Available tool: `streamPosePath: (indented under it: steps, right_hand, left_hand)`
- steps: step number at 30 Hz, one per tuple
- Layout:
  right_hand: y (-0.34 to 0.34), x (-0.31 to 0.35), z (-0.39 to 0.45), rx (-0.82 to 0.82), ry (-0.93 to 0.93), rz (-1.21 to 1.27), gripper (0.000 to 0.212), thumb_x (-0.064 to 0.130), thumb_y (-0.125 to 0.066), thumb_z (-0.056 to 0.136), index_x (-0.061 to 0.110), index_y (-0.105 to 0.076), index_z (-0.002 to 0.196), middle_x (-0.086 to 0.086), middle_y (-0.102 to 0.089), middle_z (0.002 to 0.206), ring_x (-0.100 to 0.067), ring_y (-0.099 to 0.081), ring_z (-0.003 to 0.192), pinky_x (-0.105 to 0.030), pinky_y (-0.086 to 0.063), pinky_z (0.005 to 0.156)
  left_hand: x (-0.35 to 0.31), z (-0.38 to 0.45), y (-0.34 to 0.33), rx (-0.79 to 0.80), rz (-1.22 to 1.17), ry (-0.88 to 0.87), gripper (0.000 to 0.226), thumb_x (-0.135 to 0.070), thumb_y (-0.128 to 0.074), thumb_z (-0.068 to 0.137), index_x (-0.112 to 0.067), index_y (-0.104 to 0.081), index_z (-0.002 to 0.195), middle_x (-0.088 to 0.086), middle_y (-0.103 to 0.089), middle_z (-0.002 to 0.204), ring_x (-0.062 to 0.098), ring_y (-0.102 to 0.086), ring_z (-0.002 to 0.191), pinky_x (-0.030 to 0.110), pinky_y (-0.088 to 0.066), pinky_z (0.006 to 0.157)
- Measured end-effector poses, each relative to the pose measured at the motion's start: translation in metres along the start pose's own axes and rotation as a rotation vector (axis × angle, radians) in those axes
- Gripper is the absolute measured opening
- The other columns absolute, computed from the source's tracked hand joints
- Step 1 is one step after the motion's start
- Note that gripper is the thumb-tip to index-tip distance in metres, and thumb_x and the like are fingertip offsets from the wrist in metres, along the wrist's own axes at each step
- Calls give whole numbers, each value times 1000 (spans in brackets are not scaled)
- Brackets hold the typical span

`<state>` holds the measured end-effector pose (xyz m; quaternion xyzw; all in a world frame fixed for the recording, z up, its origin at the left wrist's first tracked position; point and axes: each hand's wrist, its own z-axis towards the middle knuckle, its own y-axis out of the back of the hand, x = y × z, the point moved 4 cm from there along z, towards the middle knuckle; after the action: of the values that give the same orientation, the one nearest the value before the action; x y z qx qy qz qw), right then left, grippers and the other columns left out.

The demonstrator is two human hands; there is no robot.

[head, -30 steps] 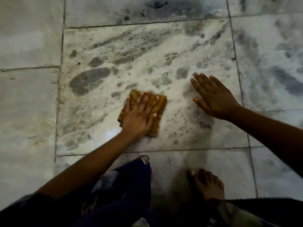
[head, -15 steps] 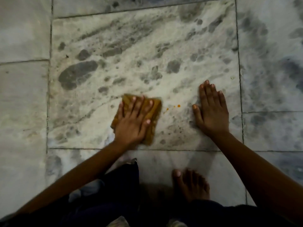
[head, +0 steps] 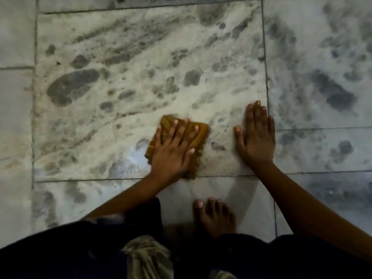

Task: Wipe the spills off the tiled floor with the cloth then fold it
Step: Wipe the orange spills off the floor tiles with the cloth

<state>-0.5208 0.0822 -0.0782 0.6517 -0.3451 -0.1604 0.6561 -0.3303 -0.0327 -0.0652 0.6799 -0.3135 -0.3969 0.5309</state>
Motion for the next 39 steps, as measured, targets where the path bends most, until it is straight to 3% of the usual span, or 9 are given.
streamPosePath:
  steps: [7, 10, 13, 16, 23, 27, 31, 34, 39]
  right_hand:
    - [-2, -3, 3, 16, 10, -17, 67, 47, -24, 94, 10, -15, 149, -11, -13, 157, -24, -10, 145, -41, -8, 117]
    - [-2, -3, 4, 15, 14, -23, 67, 46, -25, 93, 11, -15, 149, -11, -14, 157, -23, -9, 145, -40, -8, 117]
    - [-1, -2, 4, 20, 14, -15, 68, 46, -25, 92, 11, -13, 149, -11, -14, 157, -22, -8, 145, -37, -5, 117]
    - [-1, -3, 3, 22, 11, -12, 68, 46, -25, 93, 11, -12, 149, -10, -12, 157, -20, -6, 145, -37, -4, 117]
    - [-1, -3, 4, 12, 9, -10, 67, 46, -25, 93, 11, -15, 149, -11, -14, 157, -20, -9, 145, -38, -6, 117]
    - [0, -3, 3, 1, 18, 9, 66, 43, -24, 93, 10, -17, 148, -10, -15, 156, -20, -9, 144, -37, -5, 117]
    - [0, -3, 4, -17, 14, 45, 62, 38, -22, 93, 9, -22, 148, -12, -19, 155, -20, -13, 144, -37, -6, 117]
    - [0, -3, 4, -21, 15, 48, 62, 38, -22, 93, 8, -21, 148, -12, -19, 155, -20, -12, 144, -38, -8, 117]
    - [-1, -4, 4, -8, 16, 38, 62, 39, -21, 94, 9, -17, 148, -10, -14, 156, -19, -9, 145, -38, -6, 118]
  left_hand:
    - [51, 132, 27, -42, 9, 290, 56, -43, -19, 97, -25, -12, 150, 4, -9, 158, 25, -4, 146, 51, 6, 113]
    - [13, 126, 17, -39, 5, 132, 59, -43, -20, 95, -20, -18, 149, 6, -16, 157, 26, -9, 145, 52, 4, 112]
    - [-33, 50, -1, 25, 23, -110, 58, -41, -25, 94, -20, -22, 148, 5, -19, 156, 24, -13, 143, 56, -4, 113]
    - [-24, -8, -9, 120, 62, -242, 55, -42, -20, 96, -25, -19, 148, 3, -14, 155, 24, -12, 143, 54, -5, 113]
    - [73, 116, 38, 21, 30, 141, 56, -43, -21, 94, -27, -18, 148, 6, -18, 157, 26, -12, 145, 51, -2, 114]
    - [37, 169, 33, 84, 60, 89, 63, -48, -14, 91, -26, -12, 150, 6, -9, 159, 28, -3, 146, 52, 4, 114]
    - [-30, 96, 8, 93, 57, -171, 60, -44, -19, 92, -24, -18, 149, 8, -18, 156, 31, -10, 145, 57, -4, 113]
    - [-33, 19, -3, 129, 57, -262, 55, -43, -24, 94, -29, -19, 148, 5, -20, 156, 26, -14, 144, 56, -7, 114]
    - [43, 26, 12, 73, 61, -47, 58, -41, -26, 92, -28, -17, 148, 2, -17, 155, 23, -14, 143, 48, 0, 114]
